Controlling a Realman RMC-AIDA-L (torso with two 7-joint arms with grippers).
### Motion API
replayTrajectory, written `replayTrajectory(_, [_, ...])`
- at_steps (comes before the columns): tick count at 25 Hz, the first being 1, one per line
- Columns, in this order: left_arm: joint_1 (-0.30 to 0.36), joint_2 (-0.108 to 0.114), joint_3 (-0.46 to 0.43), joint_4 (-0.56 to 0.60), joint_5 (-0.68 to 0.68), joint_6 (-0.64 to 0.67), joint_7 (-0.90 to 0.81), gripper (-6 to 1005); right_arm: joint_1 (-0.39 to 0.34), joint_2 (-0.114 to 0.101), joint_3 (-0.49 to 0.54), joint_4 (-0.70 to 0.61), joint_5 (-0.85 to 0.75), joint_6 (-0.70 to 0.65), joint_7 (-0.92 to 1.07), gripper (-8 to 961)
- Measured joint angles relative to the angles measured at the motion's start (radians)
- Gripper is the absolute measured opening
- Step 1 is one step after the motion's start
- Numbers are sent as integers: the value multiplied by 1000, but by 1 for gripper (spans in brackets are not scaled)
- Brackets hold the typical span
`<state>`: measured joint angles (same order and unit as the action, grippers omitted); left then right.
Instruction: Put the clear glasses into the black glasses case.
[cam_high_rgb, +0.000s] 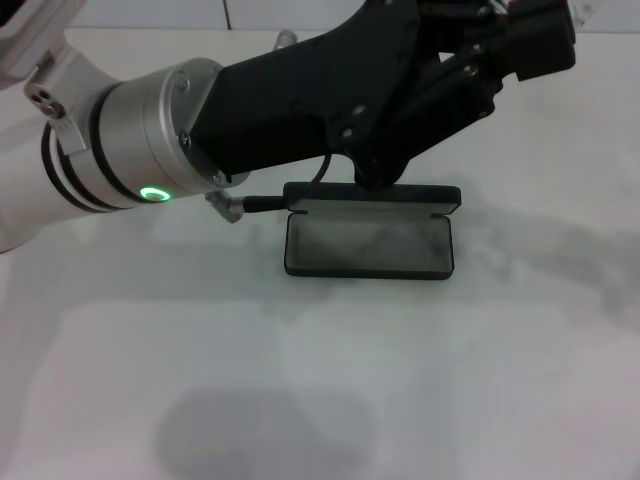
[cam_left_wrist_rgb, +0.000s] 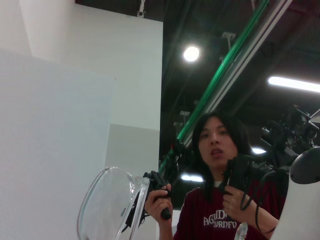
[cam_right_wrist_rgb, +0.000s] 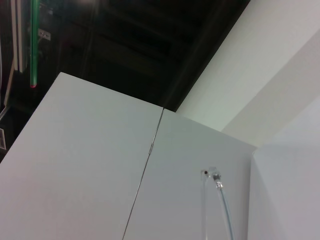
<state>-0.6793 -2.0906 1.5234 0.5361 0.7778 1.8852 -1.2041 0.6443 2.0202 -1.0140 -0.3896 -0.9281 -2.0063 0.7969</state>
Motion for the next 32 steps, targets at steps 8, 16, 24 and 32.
replayTrajectory(8, [-3,4,-6,-5,30,-5,-2,88,-1,-1,2,0,3,0,-2,68])
replayTrajectory(16, [11,4,-9,-8,29,-6,4,88,-5,-2,2,0,12,-5,-2,69])
replayTrajectory(24, [19,-2,-20,-10,-53,-10,6,88,-5,0,-8,2,7,11,-2,69])
replayTrajectory(32, [-1,-3,-13,-12,-55,-55,6,89,11,2,-51,30,4,47,-2,68])
